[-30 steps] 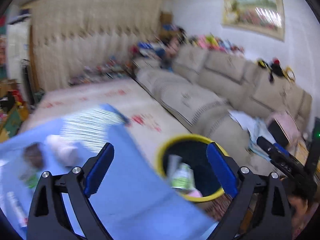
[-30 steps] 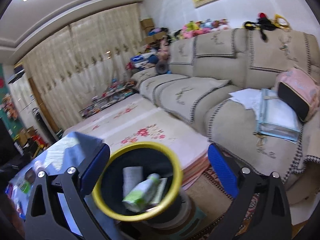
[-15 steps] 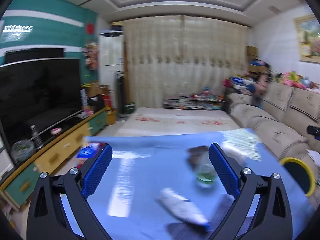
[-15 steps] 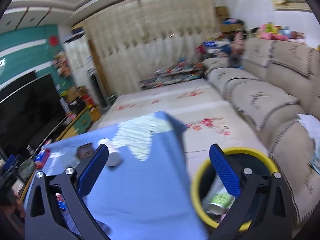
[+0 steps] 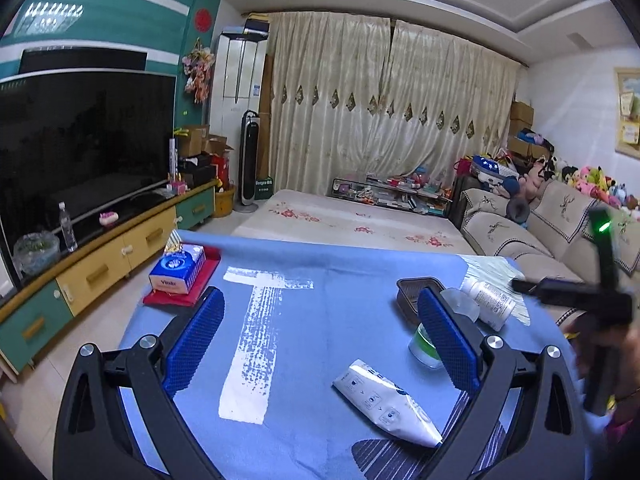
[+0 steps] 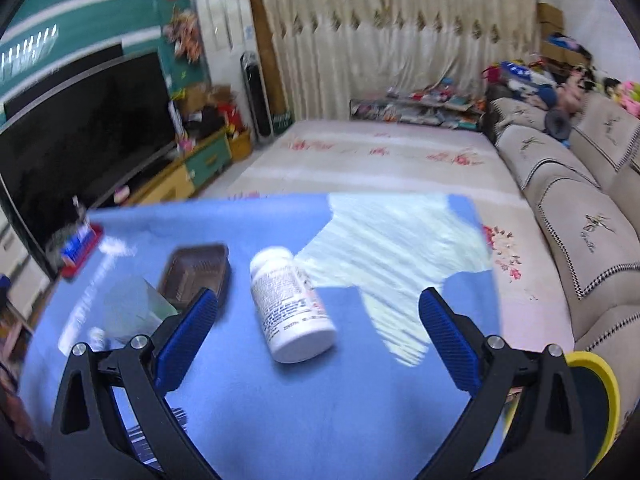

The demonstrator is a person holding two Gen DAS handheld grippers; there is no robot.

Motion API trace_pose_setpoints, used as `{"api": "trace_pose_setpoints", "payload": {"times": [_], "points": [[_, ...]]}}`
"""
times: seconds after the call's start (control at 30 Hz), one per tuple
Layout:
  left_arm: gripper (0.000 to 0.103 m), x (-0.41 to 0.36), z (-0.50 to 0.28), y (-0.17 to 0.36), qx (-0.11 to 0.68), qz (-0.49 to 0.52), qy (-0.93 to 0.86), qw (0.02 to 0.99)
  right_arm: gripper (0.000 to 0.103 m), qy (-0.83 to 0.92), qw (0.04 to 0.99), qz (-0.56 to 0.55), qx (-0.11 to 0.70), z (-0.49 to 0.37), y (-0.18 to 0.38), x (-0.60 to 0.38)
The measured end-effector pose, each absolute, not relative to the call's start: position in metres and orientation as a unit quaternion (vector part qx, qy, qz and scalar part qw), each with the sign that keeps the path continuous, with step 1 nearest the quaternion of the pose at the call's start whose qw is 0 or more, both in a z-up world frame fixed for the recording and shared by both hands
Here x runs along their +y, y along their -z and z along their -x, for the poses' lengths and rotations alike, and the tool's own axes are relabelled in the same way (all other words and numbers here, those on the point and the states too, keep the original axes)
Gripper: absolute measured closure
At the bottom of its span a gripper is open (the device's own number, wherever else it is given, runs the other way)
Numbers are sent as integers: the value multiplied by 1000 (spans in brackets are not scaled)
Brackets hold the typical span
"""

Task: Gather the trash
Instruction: 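Grasp the white pill bottle with the right gripper, then carry the pill bottle over the bin and open the right gripper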

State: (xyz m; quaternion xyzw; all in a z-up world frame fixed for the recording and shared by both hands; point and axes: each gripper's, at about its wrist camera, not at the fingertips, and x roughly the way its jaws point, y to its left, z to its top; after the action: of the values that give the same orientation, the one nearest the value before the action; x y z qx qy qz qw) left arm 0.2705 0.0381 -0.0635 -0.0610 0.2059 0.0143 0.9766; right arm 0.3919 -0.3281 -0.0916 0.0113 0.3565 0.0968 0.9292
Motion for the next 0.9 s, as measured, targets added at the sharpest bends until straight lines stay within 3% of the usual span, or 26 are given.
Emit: {"api": "trace_pose_setpoints", "payload": {"times": [0.33,0.43,0.7,0.9], "points": [[7,32,-279,74,225,56,-5,973,8,-111,915,-36,387,-418,130,-318],[7,30,-280,76,226,54,-2,973,25,-121,908,-34,400,-422,134,-312],[7,26,-284,79,232,52,-3,971,57,-120,901,-6,416,-423,139,-298],[7,25,-284,80,229,50,-1,972,58,-105,909,1,403,-411,133,-299]]}}
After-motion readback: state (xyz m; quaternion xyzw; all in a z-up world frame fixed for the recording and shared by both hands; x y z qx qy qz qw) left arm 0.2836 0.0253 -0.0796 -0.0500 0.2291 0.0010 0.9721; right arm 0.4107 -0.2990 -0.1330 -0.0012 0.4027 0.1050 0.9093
